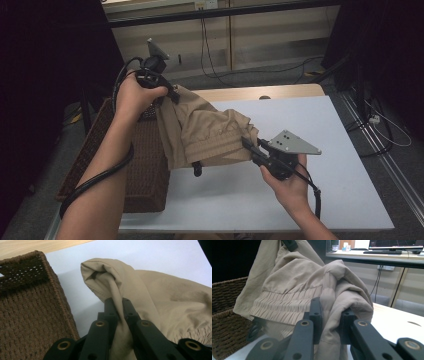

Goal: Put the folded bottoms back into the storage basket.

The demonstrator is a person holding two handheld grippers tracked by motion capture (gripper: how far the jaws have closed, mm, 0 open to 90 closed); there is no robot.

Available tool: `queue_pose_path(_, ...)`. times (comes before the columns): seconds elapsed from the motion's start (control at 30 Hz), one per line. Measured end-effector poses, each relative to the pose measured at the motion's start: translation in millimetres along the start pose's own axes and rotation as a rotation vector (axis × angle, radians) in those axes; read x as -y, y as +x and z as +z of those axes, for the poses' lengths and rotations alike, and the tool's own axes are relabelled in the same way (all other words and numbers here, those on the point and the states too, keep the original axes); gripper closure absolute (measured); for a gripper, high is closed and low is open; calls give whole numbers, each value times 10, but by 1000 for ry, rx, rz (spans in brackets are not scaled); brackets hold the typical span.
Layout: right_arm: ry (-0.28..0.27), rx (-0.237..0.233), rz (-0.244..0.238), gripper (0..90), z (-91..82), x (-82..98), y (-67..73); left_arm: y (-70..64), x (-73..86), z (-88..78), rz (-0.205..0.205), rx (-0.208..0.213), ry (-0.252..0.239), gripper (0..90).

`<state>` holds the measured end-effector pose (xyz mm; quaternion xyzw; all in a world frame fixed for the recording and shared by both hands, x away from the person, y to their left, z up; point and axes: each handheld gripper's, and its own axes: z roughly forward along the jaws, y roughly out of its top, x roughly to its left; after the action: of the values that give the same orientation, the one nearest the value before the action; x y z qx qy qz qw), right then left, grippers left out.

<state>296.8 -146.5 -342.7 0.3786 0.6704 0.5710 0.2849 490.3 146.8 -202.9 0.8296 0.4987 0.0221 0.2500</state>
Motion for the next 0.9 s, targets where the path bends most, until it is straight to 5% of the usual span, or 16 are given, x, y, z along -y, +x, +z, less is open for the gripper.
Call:
queue_pose_path(0.73,-24,-24,14,781,94,-114,61,29,-52,-269,-11,-35,0,855)
queue_pose_path(0.9,-35,-38,13,781,146,-130,89,130,-40,-320,-23,-30,-4,855)
